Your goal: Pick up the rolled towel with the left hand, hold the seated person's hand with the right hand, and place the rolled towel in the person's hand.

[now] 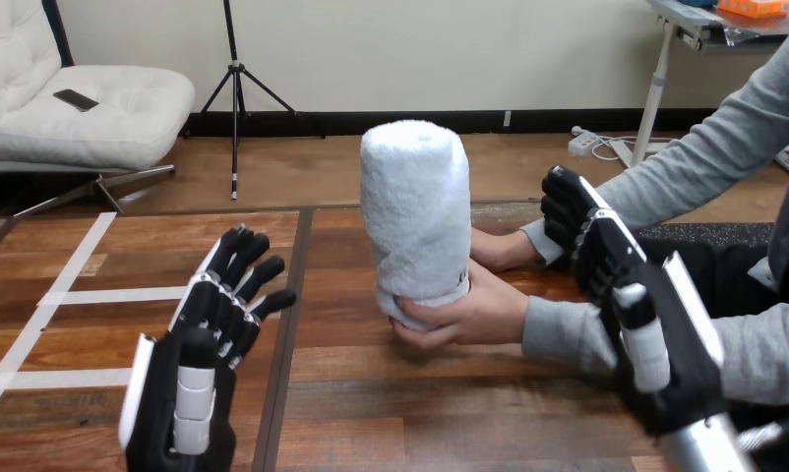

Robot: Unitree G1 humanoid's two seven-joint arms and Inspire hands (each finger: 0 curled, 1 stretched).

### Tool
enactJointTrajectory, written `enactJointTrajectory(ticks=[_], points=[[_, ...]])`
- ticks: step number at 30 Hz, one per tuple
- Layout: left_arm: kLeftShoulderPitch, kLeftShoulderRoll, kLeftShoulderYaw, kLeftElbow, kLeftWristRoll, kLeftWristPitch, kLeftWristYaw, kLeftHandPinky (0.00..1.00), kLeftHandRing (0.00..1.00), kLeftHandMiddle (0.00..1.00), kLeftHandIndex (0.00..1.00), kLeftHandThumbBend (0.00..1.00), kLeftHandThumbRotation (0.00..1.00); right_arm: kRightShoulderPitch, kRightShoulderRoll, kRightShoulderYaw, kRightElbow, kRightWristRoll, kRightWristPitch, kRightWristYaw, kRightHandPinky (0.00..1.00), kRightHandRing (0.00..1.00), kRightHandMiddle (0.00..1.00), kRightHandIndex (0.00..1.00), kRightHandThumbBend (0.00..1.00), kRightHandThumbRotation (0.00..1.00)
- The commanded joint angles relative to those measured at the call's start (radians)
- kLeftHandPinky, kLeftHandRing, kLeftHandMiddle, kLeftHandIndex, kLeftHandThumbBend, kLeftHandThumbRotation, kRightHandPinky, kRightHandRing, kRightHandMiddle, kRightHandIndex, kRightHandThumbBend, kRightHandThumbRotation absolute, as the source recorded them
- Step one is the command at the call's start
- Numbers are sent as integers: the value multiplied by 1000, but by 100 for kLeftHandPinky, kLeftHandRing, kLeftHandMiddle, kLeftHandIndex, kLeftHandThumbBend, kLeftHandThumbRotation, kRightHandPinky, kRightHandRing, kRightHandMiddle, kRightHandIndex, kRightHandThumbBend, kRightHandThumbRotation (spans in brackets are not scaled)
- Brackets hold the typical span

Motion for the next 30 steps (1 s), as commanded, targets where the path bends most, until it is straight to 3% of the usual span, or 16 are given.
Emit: enactJointTrajectory(ticks=[1, 17, 30], points=[[4, 11, -30, -126, 6, 10, -6, 77, 86, 89, 88, 88, 89, 3, 50, 11, -115, 31, -7, 4, 100, 99, 97, 96, 95, 100], [26, 8, -30, -191, 22, 4, -6, 76, 85, 87, 88, 88, 87, 76, 127, 42, -146, 73, 6, 49, 100, 99, 97, 96, 96, 100], [40, 17, -43, -219, -36, 28, -44, 77, 85, 87, 88, 87, 84, 114, 137, 56, -169, 47, 23, 65, 100, 100, 100, 99, 83, 100]])
